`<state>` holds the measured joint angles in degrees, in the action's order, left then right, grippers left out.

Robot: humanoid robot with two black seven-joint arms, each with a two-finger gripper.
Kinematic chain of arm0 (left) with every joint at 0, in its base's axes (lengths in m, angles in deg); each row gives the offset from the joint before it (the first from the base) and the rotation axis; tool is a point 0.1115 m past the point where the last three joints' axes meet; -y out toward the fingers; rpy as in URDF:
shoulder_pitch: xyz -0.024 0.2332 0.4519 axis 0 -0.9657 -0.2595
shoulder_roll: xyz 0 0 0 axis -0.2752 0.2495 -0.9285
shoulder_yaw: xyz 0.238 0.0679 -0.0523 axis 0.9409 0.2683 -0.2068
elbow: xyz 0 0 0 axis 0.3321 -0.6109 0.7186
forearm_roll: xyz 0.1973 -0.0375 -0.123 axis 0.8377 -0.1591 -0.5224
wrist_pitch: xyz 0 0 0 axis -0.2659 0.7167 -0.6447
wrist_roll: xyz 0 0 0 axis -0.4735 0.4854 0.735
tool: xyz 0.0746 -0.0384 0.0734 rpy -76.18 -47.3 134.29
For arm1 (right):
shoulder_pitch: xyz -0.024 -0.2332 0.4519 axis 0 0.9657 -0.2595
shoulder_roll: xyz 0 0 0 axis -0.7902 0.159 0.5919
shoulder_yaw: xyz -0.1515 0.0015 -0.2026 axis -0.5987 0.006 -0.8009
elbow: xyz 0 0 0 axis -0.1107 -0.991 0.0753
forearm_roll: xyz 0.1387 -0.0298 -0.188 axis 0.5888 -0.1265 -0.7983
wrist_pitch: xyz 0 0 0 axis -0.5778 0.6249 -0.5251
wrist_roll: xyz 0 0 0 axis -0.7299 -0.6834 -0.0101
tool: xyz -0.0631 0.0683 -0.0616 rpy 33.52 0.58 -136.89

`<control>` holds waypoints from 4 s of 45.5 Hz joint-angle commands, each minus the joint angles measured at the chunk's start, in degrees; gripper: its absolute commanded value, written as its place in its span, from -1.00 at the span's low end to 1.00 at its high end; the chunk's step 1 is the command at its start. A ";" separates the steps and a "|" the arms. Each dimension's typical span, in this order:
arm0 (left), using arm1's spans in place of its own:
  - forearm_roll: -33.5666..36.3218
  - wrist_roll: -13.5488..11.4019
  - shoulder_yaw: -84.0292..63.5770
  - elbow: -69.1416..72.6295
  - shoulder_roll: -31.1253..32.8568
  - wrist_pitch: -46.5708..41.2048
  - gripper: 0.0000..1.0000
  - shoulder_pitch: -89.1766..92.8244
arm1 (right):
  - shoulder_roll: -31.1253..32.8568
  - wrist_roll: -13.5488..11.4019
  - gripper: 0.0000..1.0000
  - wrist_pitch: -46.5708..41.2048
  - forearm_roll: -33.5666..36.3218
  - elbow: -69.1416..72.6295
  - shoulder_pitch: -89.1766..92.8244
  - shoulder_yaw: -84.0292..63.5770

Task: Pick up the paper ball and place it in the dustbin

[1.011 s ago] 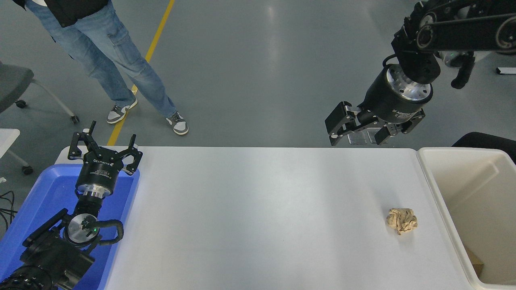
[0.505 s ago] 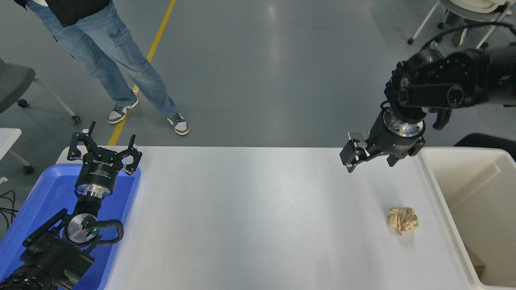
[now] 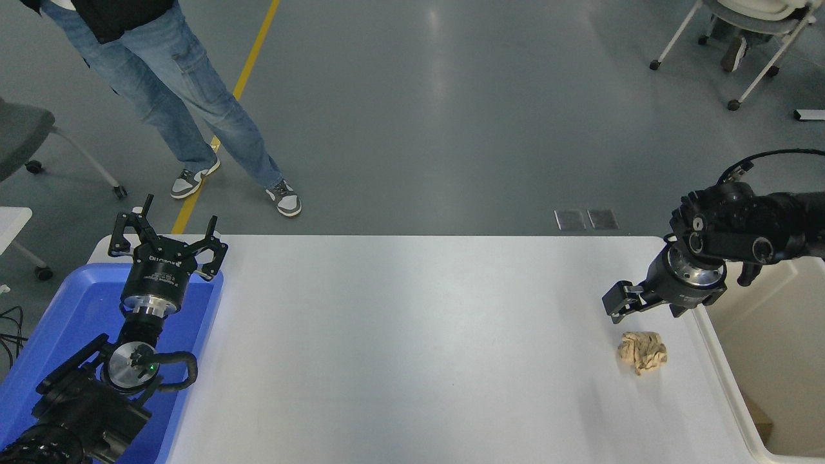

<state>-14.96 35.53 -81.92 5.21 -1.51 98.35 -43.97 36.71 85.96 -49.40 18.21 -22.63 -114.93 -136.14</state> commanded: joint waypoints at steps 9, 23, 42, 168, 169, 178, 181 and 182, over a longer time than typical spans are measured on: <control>0.05 -0.01 0.00 0.00 0.00 0.02 1.00 0.00 | -0.38 0.00 0.95 9.24 -1.71 -8.56 13.41 6.20; 0.05 -0.01 0.00 0.00 0.00 0.02 1.00 0.00 | -0.29 0.44 -0.99 10.65 -1.10 -10.31 15.25 8.84; 0.05 0.08 0.00 0.00 0.00 0.10 1.00 0.00 | 8.58 0.88 -1.00 3.98 -0.83 8.39 -11.27 -2.66; 0.05 0.17 0.00 0.00 0.00 0.10 1.00 0.18 | 6.39 5.01 1.00 15.66 -0.04 -33.79 32.49 29.85; 0.05 0.17 0.00 0.00 0.00 0.10 1.00 0.18 | 6.65 5.01 1.00 15.66 -0.48 -32.30 31.26 29.41; 0.14 0.26 0.00 0.00 0.00 0.46 1.00 0.18 | 19.13 4.92 1.00 15.13 -6.81 -8.06 10.63 14.40; 0.14 0.26 0.00 0.00 0.00 0.46 1.00 0.18 | 19.66 4.92 1.00 14.78 -6.46 -1.37 0.43 6.93; 0.14 0.26 0.00 0.00 0.00 0.46 1.00 0.09 | 19.75 4.92 1.00 14.08 -6.46 1.09 -2.91 4.30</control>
<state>-14.85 35.73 -81.92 5.20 -1.51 98.66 -43.81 49.75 90.93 -34.01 14.70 -43.46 -93.40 -113.89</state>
